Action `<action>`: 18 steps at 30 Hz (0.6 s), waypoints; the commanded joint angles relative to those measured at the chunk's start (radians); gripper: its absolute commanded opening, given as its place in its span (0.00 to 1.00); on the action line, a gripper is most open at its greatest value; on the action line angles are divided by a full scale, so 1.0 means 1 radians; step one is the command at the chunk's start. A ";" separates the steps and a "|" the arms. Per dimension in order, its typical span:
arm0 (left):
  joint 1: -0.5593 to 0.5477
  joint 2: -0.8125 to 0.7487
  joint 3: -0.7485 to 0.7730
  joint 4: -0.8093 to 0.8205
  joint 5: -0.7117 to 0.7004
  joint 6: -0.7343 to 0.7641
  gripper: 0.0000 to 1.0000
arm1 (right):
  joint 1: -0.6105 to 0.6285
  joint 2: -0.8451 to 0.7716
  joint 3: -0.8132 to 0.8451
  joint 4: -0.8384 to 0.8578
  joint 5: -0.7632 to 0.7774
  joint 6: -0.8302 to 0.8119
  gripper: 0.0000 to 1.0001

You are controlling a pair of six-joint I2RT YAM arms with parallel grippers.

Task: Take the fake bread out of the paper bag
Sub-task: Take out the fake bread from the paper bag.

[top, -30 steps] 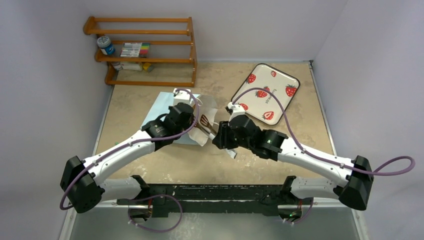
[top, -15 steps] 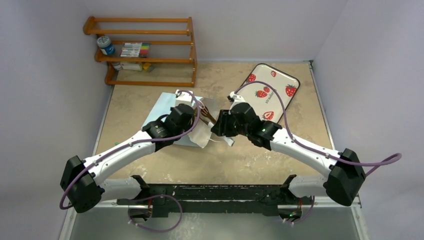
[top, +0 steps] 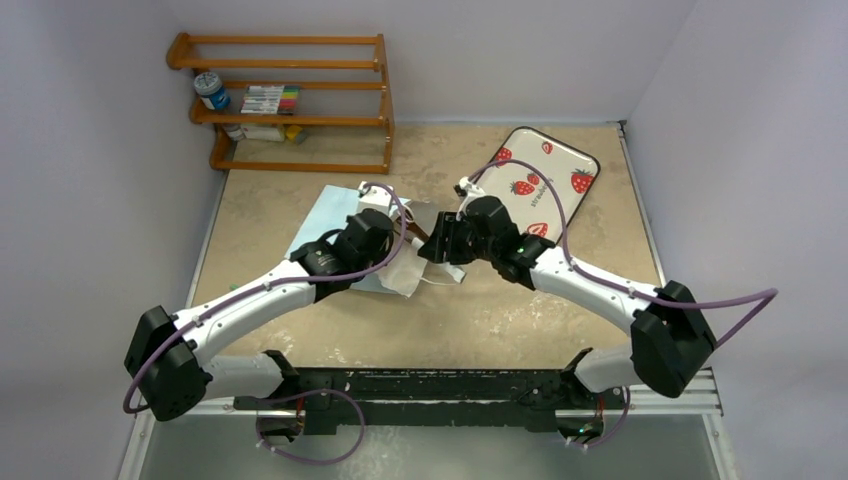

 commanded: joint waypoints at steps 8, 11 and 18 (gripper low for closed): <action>-0.012 0.010 0.038 0.059 0.031 0.013 0.00 | -0.027 0.059 0.016 0.175 -0.102 -0.008 0.44; -0.012 0.014 0.034 0.064 0.032 0.016 0.00 | -0.028 0.027 -0.002 0.178 -0.074 0.001 0.30; -0.012 0.025 0.032 0.087 0.035 0.015 0.00 | -0.028 0.006 -0.032 0.162 -0.048 -0.003 0.00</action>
